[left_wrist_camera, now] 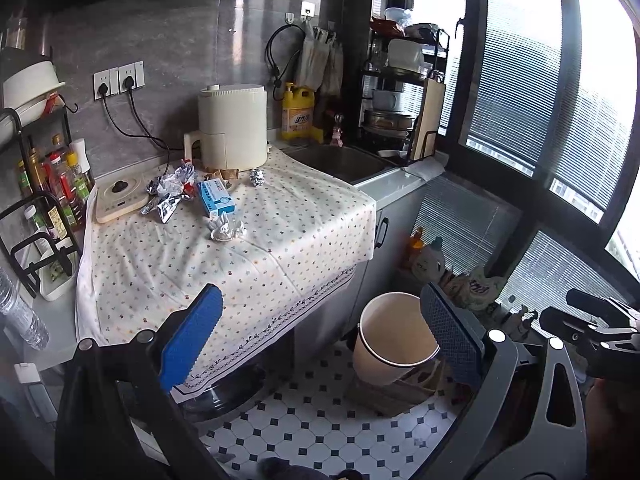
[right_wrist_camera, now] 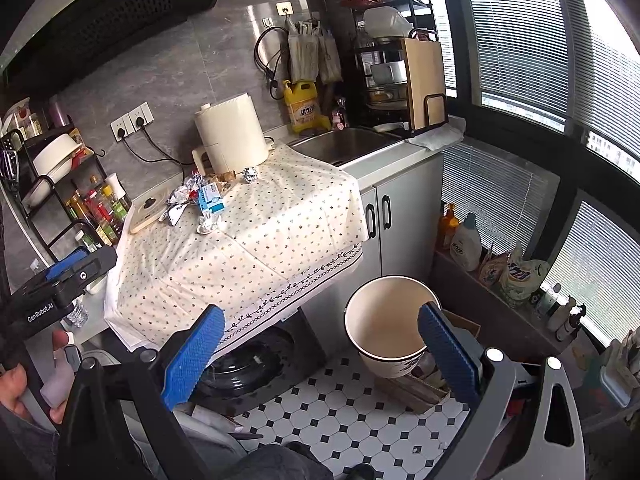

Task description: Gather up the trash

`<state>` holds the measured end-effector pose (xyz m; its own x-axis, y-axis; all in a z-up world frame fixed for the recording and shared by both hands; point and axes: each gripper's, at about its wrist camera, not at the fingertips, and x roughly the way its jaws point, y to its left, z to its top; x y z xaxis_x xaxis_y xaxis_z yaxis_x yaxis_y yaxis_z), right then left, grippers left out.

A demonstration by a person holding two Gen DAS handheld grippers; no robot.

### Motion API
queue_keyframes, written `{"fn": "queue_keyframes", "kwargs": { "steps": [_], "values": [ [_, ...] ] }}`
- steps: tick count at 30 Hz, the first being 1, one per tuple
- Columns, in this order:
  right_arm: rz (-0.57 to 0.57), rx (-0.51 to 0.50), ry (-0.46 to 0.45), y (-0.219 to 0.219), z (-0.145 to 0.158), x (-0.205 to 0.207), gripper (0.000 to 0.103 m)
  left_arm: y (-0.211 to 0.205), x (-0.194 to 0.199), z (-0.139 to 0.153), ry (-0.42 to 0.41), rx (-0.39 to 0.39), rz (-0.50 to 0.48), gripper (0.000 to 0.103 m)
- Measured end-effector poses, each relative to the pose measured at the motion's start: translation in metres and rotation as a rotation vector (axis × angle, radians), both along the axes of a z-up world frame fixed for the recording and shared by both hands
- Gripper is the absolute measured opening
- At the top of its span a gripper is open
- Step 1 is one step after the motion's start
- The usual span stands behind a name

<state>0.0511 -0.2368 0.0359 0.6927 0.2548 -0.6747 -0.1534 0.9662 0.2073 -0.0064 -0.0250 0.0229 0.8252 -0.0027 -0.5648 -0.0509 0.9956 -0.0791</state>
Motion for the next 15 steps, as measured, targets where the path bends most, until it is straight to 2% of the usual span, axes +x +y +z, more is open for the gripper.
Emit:
{"fn": "queue_keyframes", "kwargs": {
  "steps": [6,12,15],
  "values": [
    [0.009,-0.005,0.009,-0.001,-0.001,0.004,0.095,-0.002,0.003,-0.001,0.003,-0.009,0.021,0.098],
    [0.023,-0.002,0.023,0.004,-0.005,0.014,0.095,-0.002,0.013,-0.006,0.010,0.020,0.048,0.098],
    [0.040,-0.011,0.023,0.012,-0.006,0.022,0.095,0.005,0.021,-0.008,0.016,-0.022,0.046,0.098]
  ]
}}
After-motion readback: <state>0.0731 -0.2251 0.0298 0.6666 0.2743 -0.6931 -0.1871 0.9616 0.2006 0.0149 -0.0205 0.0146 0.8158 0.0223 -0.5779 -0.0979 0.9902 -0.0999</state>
